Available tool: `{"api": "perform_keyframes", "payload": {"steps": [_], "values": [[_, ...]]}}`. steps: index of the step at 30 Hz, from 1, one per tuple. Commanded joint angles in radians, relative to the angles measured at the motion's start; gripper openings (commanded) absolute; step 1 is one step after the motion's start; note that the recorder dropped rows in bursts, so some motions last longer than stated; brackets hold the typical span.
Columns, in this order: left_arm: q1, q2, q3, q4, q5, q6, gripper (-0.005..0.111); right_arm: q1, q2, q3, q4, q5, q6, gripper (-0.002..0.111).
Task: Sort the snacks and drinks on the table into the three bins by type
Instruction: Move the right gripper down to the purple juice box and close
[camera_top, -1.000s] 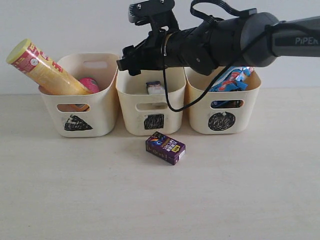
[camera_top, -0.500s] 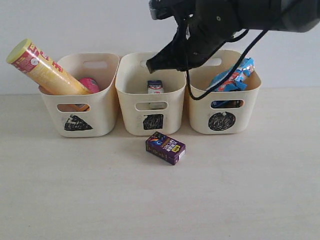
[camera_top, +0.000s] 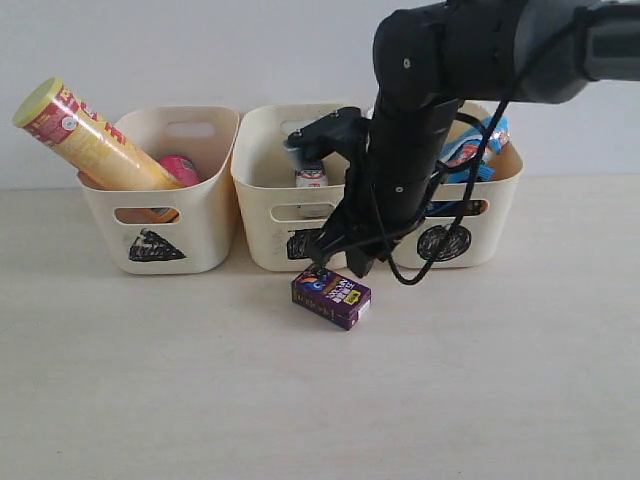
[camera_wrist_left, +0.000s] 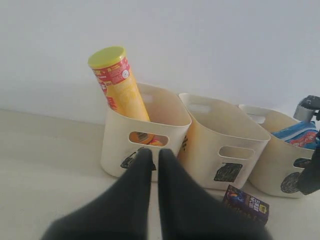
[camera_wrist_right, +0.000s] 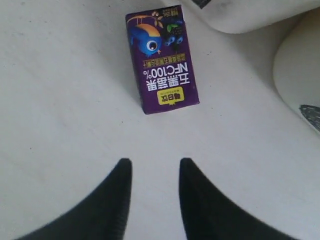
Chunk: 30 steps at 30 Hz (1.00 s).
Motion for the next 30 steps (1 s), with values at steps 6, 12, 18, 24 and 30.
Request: {"api": "perform_keyframes", "payload": {"steps": [6,12,18,24,30], "values": [[0.003,-0.002,0.005,-0.018,-0.009,-0.002,0.004,-0.086,0.131,-0.005,0.225,-0.077,-0.105,0.079],[0.003,-0.002,0.005,-0.019,-0.009,-0.003,0.004,-0.099,0.193,-0.006,0.212,-0.232,-0.21,0.082],[0.003,-0.002,0.005,-0.04,-0.009,-0.003,0.004,-0.096,0.247,-0.021,0.214,-0.287,-0.236,0.088],[0.003,-0.002,0.005,-0.04,-0.009,-0.003,0.004,-0.096,0.302,-0.064,0.224,-0.292,-0.231,0.087],[0.003,-0.002,0.005,-0.04,-0.009,-0.003,0.004,-0.096,0.322,-0.064,0.226,-0.272,-0.233,0.071]]}}
